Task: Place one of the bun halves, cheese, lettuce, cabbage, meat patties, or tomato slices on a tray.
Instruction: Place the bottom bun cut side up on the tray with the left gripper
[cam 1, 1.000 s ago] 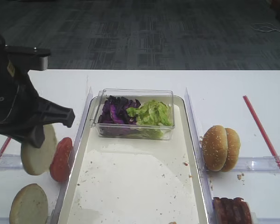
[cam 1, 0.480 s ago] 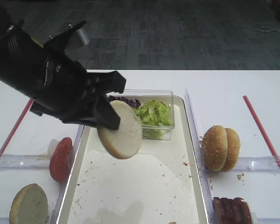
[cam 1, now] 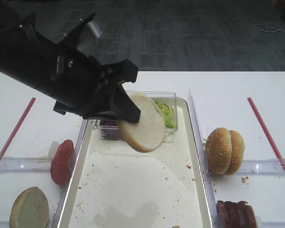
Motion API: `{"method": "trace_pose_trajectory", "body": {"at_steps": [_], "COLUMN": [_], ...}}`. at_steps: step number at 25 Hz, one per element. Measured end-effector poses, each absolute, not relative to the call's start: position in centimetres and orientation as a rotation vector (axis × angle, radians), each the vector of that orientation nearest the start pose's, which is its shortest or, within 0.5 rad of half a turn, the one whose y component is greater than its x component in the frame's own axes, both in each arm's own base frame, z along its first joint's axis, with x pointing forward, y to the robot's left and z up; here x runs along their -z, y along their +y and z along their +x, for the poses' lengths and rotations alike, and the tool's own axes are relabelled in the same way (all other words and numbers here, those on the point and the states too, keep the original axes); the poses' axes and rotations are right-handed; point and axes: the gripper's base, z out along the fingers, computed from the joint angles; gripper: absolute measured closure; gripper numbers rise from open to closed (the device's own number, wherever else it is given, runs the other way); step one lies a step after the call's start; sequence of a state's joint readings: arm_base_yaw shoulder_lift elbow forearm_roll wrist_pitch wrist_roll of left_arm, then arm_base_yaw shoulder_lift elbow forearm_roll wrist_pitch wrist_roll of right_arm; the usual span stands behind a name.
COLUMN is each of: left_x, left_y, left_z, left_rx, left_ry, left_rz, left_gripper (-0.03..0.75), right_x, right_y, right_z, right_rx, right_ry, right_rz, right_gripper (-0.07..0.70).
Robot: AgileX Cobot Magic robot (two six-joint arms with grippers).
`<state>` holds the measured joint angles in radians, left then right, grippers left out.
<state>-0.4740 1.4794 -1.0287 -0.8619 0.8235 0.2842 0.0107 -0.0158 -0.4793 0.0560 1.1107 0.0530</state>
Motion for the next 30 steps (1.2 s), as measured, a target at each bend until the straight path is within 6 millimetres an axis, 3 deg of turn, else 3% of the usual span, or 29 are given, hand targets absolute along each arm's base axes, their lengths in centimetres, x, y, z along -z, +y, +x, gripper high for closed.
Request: {"method": "trace_pose_trajectory", "body": {"at_steps": [15, 23, 30], "left_x": [-22.1, -19.8, -19.2], "left_y": [-19.1, -18.9, -19.3], "left_z": [26.1, 25.9, 26.1], "left_rx": [1.029, 1.002, 1.068], "left_ry": [2.812, 2.874, 2.841], "left_rz": [0.356, 0.356, 0.350], "left_gripper": [0.620, 0.620, 0.622], "right_x": [-26.8, -26.8, -26.8], "right_y": [0.4, 0.4, 0.4], "right_z": [-0.7, -0.7, -0.7], "right_rx": [-0.106, -0.105, -0.104], "right_ry": [2.099, 2.099, 2.099], "right_rz": [0.040, 0.038, 0.037], "right_gripper": [0.167, 0.167, 0.167]}}
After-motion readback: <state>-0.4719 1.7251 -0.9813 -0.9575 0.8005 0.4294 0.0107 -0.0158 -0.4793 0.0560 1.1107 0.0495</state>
